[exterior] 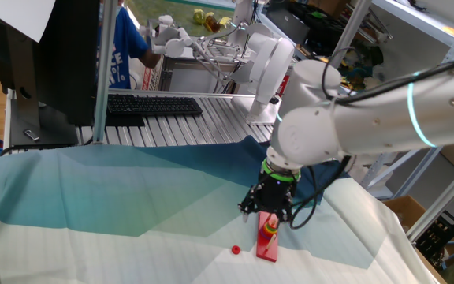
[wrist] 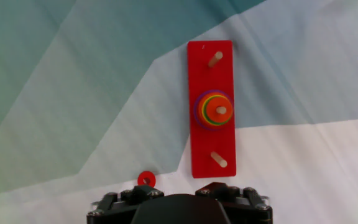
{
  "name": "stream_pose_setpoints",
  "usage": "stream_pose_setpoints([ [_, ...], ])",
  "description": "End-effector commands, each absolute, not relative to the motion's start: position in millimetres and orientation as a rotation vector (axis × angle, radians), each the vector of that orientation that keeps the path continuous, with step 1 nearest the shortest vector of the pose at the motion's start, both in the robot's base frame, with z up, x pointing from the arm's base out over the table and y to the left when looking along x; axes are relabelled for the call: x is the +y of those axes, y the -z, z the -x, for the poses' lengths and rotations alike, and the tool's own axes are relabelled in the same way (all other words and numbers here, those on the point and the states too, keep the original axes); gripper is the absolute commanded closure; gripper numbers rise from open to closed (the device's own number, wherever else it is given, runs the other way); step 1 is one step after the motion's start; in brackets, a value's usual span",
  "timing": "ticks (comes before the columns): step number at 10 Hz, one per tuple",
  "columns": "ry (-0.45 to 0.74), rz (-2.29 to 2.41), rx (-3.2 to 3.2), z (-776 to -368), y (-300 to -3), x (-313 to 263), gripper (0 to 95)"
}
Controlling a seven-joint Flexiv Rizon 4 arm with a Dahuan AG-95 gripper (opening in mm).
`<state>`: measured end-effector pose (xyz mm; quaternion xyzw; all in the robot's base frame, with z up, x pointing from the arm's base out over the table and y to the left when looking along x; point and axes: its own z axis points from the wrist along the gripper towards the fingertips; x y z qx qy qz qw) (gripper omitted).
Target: Take out one Hanoi block and throw it aside
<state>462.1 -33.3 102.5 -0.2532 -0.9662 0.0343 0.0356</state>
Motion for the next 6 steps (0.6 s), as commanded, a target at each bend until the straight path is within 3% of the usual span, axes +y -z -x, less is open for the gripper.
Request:
stream_pose_setpoints([
  [1, -0.077, 0.78, -2.943, -455, -121, -36, 19.0],
  [6, -0.041, 0.852, -2.878, -439, -156, -48, 19.0],
])
